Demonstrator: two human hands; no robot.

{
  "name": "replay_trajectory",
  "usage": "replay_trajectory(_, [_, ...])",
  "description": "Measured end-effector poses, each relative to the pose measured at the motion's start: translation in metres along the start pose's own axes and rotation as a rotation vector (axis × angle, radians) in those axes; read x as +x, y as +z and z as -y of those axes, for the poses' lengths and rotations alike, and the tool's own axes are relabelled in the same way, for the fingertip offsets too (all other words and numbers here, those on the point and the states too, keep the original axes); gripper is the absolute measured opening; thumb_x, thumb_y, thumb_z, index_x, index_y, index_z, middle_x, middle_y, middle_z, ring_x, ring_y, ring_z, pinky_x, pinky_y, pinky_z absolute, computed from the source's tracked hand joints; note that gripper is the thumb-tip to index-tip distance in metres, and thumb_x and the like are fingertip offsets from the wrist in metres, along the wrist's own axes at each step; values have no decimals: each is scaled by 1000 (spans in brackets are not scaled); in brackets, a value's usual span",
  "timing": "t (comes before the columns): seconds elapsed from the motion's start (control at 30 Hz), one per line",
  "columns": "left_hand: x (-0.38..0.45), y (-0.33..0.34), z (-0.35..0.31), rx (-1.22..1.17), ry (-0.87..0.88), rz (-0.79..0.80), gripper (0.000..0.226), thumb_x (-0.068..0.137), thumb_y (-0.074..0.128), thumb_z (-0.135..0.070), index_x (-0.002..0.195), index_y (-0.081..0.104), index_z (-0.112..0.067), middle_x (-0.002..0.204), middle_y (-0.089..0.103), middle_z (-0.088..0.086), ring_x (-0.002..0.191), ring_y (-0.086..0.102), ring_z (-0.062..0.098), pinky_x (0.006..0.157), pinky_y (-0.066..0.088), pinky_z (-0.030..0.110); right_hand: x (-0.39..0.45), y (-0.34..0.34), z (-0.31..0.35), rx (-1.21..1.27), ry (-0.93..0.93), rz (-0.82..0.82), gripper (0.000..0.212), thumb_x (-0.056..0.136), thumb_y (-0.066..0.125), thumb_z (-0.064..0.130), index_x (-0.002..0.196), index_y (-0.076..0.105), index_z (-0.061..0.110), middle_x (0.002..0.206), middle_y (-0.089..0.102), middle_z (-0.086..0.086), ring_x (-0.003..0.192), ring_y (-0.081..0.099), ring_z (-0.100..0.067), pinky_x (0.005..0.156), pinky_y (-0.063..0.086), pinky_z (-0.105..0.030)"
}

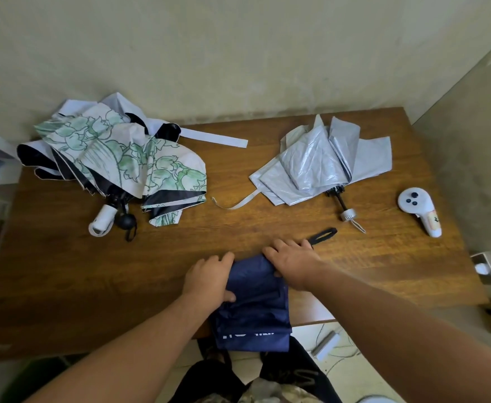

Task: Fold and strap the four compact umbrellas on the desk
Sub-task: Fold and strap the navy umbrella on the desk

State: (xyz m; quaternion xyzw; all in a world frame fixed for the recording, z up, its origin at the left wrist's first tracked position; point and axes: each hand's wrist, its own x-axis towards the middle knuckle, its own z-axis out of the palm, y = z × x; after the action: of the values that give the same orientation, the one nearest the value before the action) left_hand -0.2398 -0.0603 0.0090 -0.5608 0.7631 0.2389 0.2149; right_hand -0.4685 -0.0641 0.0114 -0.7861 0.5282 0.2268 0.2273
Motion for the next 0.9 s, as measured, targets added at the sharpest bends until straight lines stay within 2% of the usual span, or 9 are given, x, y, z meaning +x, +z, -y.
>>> replay_trajectory(0.13, [-1,-16,12,17,44,20,52,78,83,-41,115,51,-25,106,65,3,94,63,26,71,56,37,-6,-13,-1,73,-39,30,59,100,63,35,151,34,28,144,46,-5,134,46,-31,106,39,-58])
replay_trajectory(0.23, [-3,-41,23,18,82,51,42,73,80,-41,105,56,-28,102,66,-1,88,66,25,71,58,35,-11,-28,3,139,-44,40,60,100,62,38,153,33,30,145,48,-4,133,48,-30,106,40,-56])
replay_trajectory(0.37, [-16,-85,34,0,124,118,46,64,87,-47,97,58,-32,97,65,-8,88,65,23,74,59,38,-22,-62,13,177,-61,-27,73,93,65,43,156,28,40,146,49,-1,131,52,-29,99,47,-43])
replay_trajectory(0.5, [-36,-140,43,1,144,26,58,55,91,-54,92,54,-29,93,62,-9,86,62,19,77,58,40,-31,-117,24,114,-85,-205,82,83,68,53,155,29,45,143,45,2,129,47,-27,100,49,-43])
replay_trajectory(0.67, [-65,-215,52,-49,192,-104,67,57,94,-49,111,60,-30,103,65,-9,92,63,19,84,58,40,-43,-192,59,-53,-106,-382,93,79,64,74,156,23,42,142,52,3,124,52,-29,102,42,-48])
replay_trajectory(0.7, [-71,-227,54,-36,204,-126,67,58,93,-48,112,59,-30,102,65,-9,91,63,19,82,58,39,-45,-203,64,-63,-91,-397,90,78,65,75,152,28,41,135,57,2,119,57,-30,97,45,-45])
replay_trajectory(0.77, [-85,-247,60,-6,242,-159,60,60,91,-44,108,57,-31,97,63,-11,86,61,16,74,56,36,-48,-221,69,-110,-65,-412,70,78,70,65,135,42,36,112,65,1,101,65,-30,82,54,-42])
replay_trajectory(0.83, [-98,-262,68,6,285,-155,52,65,88,-34,105,55,-33,92,59,-15,80,58,8,62,48,28,-53,-235,74,-131,-39,-410,50,79,71,49,118,45,31,96,64,2,87,65,-31,72,58,-43])
replay_trajectory(0.9, [-106,-274,75,24,303,-126,53,68,84,-27,111,55,-35,91,59,-15,80,58,5,60,44,26,-57,-245,80,-115,-24,-415,42,77,69,38,111,46,30,88,60,3,77,60,-29,66,57,-40])
